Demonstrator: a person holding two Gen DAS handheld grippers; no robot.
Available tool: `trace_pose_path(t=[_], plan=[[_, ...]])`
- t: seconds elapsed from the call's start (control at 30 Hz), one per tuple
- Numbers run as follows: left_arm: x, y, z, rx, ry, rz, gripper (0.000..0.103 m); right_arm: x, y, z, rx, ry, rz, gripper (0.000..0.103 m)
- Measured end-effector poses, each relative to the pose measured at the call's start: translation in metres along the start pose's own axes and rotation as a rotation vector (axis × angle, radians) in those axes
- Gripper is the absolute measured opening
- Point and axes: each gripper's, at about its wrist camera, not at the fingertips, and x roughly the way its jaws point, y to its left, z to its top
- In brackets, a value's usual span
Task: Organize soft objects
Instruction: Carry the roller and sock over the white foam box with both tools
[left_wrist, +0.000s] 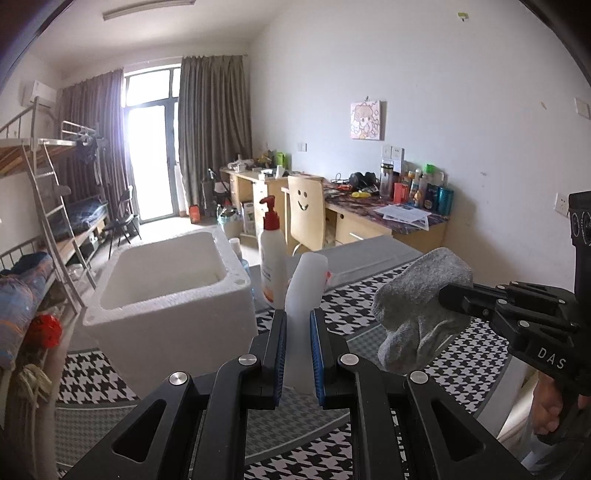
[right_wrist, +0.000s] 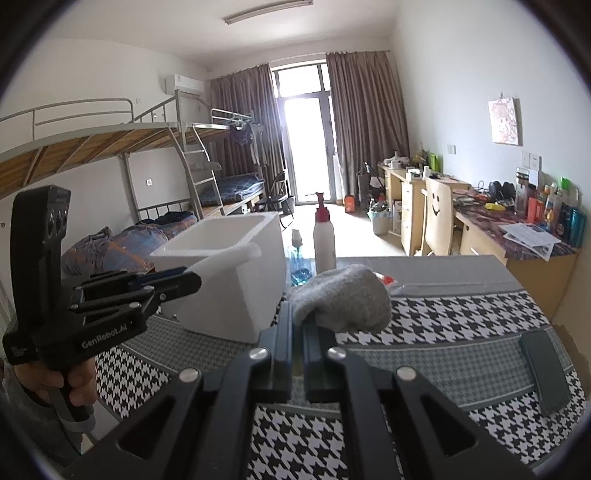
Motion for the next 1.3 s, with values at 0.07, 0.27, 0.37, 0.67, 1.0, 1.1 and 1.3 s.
trace_pose_path(t=[0.07, 0.27, 0.37, 0.67, 1.0, 1.1, 1.3], plan=[[0.0, 0.002, 0.002, -0.004, -0.003, 0.005, 0.014, 0.002, 0.001, 0.003, 0.0, -0.003, 0.003, 0.006], [-0.001, 0.005, 0.007, -0.001, -0.018, 0.019, 0.014, 0.005, 0.005, 0.007, -0.01, -0.008, 0.015, 0.006], [-0.001, 0.007, 0.009, -0.002, -0.024, 0.024, 0.014, 0.006, 0.006, 0.01, -0.008, -0.008, 0.017, 0.006], [-0.003, 0.014, 0.018, -0.016, -0.053, 0.047, 0.014, 0.008, 0.007, 0.019, -0.011, -0.022, 0.013, 0.006], [-0.012, 0.023, 0.033, -0.033, -0.089, 0.088, 0.014, 0.013, 0.011, 0.038, -0.025, -0.034, 0.022, 0.006], [-0.012, 0.026, 0.037, -0.043, -0.096, 0.105, 0.014, 0.014, 0.013, 0.044, -0.026, -0.036, 0.034, 0.006], [-0.013, 0.029, 0.043, -0.055, -0.113, 0.134, 0.014, 0.017, 0.021, 0.054, -0.036, -0.055, 0.045, 0.006]])
